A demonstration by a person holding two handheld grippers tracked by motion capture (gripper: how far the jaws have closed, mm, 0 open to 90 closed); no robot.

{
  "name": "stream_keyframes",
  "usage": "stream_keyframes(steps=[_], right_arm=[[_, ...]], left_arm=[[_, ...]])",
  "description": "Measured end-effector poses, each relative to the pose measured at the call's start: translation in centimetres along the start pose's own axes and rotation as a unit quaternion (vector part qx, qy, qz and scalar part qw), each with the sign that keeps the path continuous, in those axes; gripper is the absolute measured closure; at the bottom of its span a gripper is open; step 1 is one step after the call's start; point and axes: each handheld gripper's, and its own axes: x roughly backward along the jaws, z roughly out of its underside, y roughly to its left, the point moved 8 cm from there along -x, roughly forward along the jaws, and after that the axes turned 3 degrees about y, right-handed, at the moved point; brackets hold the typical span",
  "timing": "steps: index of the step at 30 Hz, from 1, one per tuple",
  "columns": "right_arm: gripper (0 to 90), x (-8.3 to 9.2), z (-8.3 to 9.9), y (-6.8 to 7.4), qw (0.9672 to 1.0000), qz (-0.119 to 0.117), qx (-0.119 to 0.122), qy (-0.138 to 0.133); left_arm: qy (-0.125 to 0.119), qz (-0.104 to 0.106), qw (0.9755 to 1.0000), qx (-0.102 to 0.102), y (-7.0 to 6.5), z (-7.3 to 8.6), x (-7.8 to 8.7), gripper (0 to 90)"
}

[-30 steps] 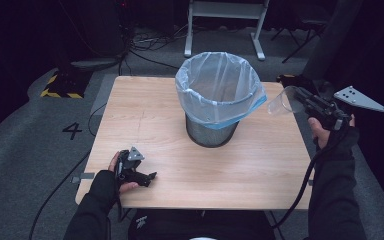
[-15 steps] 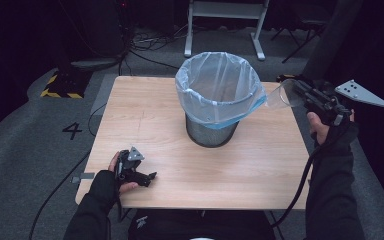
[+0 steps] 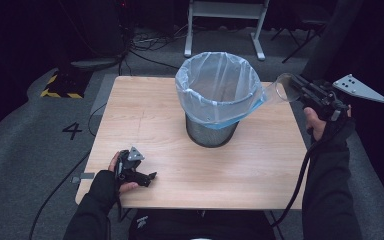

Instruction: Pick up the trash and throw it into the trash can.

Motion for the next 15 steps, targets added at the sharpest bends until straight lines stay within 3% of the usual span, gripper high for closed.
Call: stream_keyframes(steps=[4,15], right_arm=[[82.2,-0.5,-0.6,0.7,0.9997,-0.008,-0.021,-0.013],[82.2,-1.8,-1.4,2.3,0.9990,-0.030,-0.017,-0.028]], left_arm=[[0.000,0.000,1.0000,0.001,0.0,0.0,0.0,0.4],[-0.002,-0.003,1.0000,-0.002,0.1,0.0,0.0,0.5]])
